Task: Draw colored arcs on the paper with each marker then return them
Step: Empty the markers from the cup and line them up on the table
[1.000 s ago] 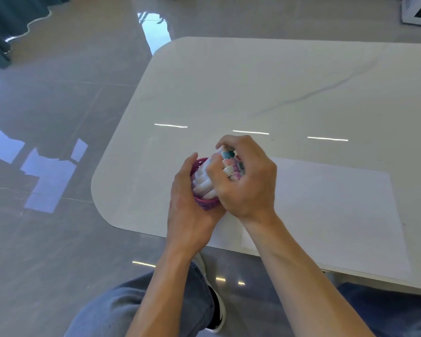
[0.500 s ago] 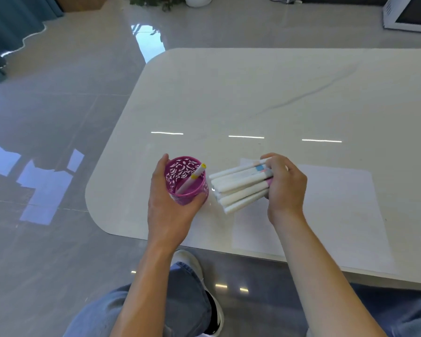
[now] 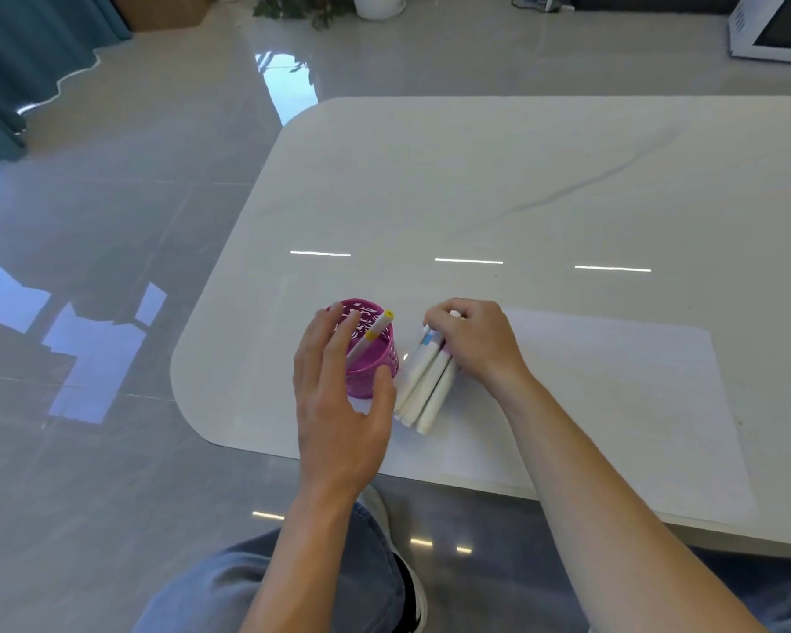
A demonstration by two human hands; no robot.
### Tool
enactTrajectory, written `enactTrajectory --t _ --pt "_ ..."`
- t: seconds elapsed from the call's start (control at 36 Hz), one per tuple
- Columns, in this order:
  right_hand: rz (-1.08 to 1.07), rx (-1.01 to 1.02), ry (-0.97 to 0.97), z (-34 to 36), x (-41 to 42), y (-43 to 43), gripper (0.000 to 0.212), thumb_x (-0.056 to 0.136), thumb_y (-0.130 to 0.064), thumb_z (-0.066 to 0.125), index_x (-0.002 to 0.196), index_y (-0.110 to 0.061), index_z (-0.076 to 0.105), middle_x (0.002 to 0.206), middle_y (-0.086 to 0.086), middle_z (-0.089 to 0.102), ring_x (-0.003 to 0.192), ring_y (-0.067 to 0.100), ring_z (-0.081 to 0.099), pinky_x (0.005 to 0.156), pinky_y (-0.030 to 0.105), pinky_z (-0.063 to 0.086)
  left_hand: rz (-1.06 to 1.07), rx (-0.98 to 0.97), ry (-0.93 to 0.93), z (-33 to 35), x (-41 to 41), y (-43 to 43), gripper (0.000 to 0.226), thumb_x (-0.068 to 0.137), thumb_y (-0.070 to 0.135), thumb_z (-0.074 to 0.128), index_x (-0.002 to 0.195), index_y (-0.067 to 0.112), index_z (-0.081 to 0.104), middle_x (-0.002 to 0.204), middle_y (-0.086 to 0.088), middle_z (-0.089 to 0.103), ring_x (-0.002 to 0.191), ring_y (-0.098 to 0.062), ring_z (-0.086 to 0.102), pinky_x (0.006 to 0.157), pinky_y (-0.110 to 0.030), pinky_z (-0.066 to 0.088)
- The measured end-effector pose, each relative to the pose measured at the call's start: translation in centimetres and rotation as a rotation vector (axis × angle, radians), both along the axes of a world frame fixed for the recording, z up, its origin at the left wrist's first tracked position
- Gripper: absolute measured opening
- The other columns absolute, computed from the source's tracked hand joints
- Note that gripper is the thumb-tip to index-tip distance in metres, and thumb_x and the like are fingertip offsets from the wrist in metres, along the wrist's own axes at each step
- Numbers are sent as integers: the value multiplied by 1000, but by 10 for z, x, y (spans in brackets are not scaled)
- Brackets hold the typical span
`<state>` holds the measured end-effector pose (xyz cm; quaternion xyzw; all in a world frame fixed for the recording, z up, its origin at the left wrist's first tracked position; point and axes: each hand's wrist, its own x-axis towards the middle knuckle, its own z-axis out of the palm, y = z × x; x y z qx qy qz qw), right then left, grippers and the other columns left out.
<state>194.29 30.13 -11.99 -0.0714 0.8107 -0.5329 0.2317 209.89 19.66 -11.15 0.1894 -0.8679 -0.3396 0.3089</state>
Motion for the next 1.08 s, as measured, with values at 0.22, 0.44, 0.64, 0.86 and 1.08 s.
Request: enactTrajectory --t 0.22,0.44,0.64,0.86,1.08 --pt "16 94 165 -12 2 -13 15 86 -32 67 79 -29 80 85 -12 76 84 9 68 72 27 53 6 -56 -30 -6 -5 -1 67 89 24 73 146 38 40 152 13 36 143 -15 32 112 -42 41" --pt "-66 146 424 -22 10 -22 14 96 -37 69 96 -24 77 107 -4 64 93 12 63 78 31 51 39 -59 -37 -11 -7 -1 67 86 23 76 144 33 42 150 15 36 142 -12 33 110 -41 43" --pt "-191 80 476 -30 14 -15 16 102 -35 63 102 -22 73 109 -4 63 88 4 55 70 15 39 63 -65 -19 -11 -7 0 71 85 26 76 146 28 40 153 12 33 146 -16 28 115 -27 35" --pt "-133 66 494 -13 18 -4 17 104 -34 59 105 -22 72 104 -4 63 87 9 57 74 26 46 187 279 -42 -14 -5 1 104 76 49 80 154 43 11 155 24 22 142 -3 30 94 -2 33" --pt "142 -133 425 22 39 -19 30 96 -57 63 109 -32 71 77 -10 64 69 8 58 67 26 50 194 454 -77 -17 -4 -2 95 71 59 79 145 56 20 137 28 44 121 3 50 85 -16 44"
